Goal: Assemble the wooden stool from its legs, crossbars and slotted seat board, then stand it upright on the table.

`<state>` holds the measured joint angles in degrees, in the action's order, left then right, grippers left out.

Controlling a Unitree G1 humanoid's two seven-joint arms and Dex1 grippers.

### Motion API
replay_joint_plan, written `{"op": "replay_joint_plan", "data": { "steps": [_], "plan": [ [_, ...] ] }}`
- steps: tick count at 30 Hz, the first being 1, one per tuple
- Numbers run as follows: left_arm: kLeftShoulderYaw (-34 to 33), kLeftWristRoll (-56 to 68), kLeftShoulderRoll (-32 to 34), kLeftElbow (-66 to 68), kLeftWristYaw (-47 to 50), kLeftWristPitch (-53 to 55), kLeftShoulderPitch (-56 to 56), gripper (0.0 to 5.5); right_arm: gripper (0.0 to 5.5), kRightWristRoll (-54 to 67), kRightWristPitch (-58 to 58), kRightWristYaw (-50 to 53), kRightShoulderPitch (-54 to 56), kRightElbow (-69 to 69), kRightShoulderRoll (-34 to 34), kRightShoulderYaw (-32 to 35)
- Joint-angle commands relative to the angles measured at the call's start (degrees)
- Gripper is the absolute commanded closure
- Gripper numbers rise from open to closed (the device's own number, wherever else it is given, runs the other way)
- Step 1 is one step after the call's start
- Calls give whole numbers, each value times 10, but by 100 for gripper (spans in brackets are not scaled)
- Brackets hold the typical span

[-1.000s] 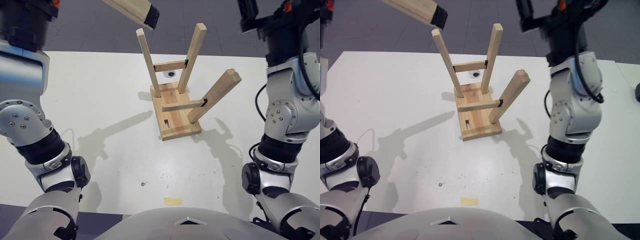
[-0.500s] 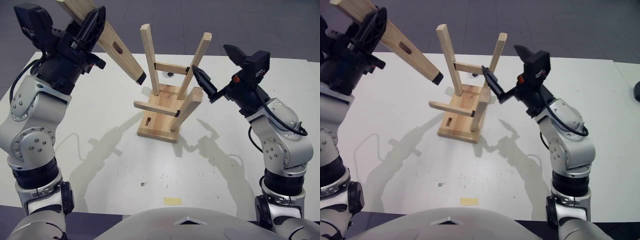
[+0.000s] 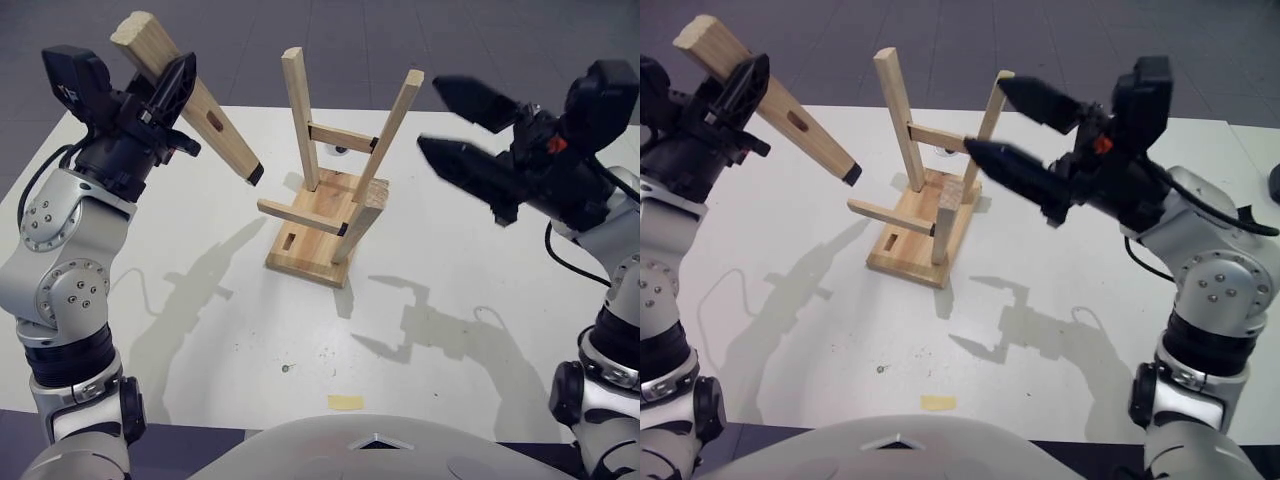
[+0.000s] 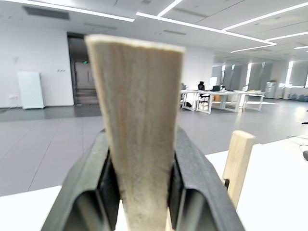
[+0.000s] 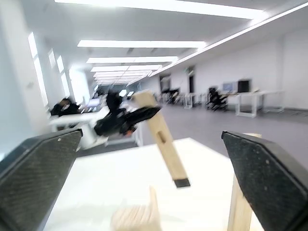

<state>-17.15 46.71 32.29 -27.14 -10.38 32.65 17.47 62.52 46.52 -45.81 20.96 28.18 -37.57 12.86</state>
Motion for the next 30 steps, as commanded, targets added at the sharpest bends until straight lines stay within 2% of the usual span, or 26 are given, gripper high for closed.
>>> {"op": "replay_joint_plan", "data": {
  "steps": [1, 12, 18, 25, 30],
  "plan": [
    [1, -15, -1, 13, 8, 24, -7, 448, 42, -89, -46, -46, -16, 6, -19, -68],
    [-15, 27, -35, 14, 11, 52, -3, 448, 232, -206, -133, -1, -49, 13, 34, -125],
    [-22, 26, -28, 17, 11, 62, 1, 448, 333, -230, -141, 27, -93, 39, 46, -138],
    [-16, 49, -48, -2, 9, 77, -14, 448, 342, -237, -135, 53, -110, 54, 54, -146],
    [-15, 69, -59, -25, 38, 103, -37, 448, 342, -286, -144, 110, -128, 76, 64, -160]
  ]
}}
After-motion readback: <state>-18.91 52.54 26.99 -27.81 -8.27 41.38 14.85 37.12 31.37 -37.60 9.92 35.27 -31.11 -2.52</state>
